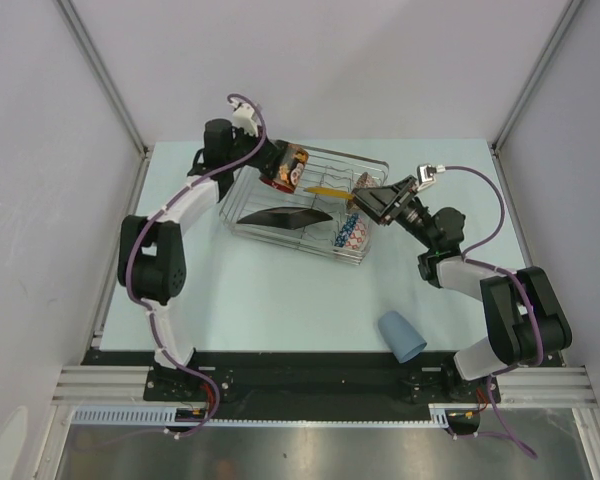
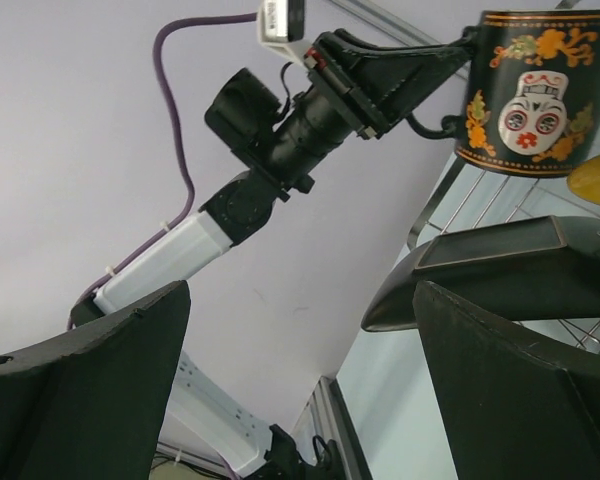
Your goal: Load the mixed dishes into the dish rack
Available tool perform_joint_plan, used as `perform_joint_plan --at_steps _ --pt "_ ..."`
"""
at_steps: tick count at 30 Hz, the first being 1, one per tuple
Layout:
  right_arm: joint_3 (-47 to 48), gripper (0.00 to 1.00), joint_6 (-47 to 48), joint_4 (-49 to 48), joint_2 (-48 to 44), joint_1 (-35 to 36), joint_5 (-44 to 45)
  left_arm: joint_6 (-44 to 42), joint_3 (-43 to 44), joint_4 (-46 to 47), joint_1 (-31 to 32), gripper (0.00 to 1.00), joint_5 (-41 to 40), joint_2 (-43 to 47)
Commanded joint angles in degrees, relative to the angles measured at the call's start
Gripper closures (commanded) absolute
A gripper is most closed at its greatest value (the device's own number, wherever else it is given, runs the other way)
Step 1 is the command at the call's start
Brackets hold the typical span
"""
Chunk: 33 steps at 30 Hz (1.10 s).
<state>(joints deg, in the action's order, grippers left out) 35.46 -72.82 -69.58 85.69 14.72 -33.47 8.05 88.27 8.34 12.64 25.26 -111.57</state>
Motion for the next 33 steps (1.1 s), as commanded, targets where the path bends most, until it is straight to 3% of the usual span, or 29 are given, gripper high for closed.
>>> perform_joint_plan --at_steps 1,7,10,16,33 --pt "0.13 0.0 2.15 0.58 -1.93 0.48 -0.54 -1.11 -3.27 18.02 -0.95 1.0 -3.63 8.12" --pt "0.22 0.0 3.21 3.13 -2.98 0.75 -1.51 3.01 -6.61 26.36 -1.13 1.0 -6.7 6.37" --pt "0.31 0.0 4.0 4.63 -3.95 0.84 -1.94 5.21 -8.99 35.59 -1.13 1.0 -9.34 5.66" --pt "0.48 0.01 6.46 10.69 -5.8 0.92 -2.38 11.63 -9.61 37.98 -1.04 1.0 -14.62 5.22" --pt "3.38 0.0 7.86 16.05 -5.18 2.07 -3.35 8.73 -9.6 49.23 -2.27 0.99 -10.59 -7.61"
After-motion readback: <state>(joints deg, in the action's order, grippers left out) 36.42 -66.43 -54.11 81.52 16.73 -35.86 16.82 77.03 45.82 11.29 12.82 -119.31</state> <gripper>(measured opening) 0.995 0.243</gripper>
